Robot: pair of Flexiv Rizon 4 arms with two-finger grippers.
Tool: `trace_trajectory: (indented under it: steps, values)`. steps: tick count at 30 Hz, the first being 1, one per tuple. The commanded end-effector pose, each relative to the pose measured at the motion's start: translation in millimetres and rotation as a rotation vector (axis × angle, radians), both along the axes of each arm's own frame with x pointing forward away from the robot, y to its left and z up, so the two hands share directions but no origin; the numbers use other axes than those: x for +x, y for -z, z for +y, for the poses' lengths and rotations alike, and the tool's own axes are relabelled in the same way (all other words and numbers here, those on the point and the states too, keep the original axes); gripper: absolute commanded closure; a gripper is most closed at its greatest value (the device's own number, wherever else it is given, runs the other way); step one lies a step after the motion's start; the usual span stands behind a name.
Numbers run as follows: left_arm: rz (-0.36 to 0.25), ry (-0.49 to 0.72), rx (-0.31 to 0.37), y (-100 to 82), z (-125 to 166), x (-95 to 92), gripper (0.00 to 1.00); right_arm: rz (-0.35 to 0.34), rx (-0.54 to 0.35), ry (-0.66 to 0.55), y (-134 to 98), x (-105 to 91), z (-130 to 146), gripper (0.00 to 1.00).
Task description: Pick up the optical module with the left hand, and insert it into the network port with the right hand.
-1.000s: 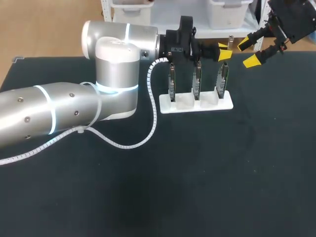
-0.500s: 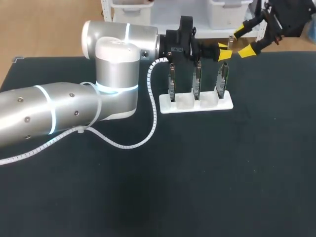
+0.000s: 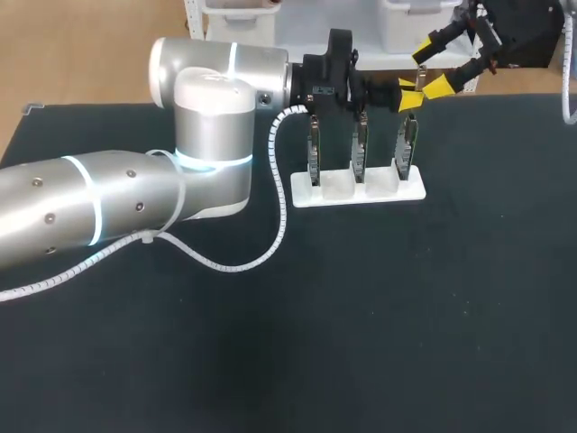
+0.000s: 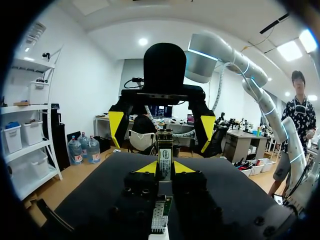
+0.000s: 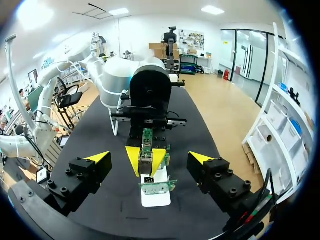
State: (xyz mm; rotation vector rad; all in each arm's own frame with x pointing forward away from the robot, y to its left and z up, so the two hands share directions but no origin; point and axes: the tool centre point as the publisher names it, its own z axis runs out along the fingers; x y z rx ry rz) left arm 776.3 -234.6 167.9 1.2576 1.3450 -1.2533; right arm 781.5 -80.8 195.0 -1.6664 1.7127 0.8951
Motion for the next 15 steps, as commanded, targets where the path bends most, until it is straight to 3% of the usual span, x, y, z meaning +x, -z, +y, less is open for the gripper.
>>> trace_trajectory:
  steps: [1,15]
  values:
    - [0.003,0.001,0.005,-0.8,-0.5,1.1,1.00,0.004,0.003,-0.011,-0.9,4.1,0.4,0.00]
    - [0.003,0.001,0.005,-0.8,-0.5,1.1,1.00,0.007,0.015,-0.035,-6.4,-1.5,2.4,0.00]
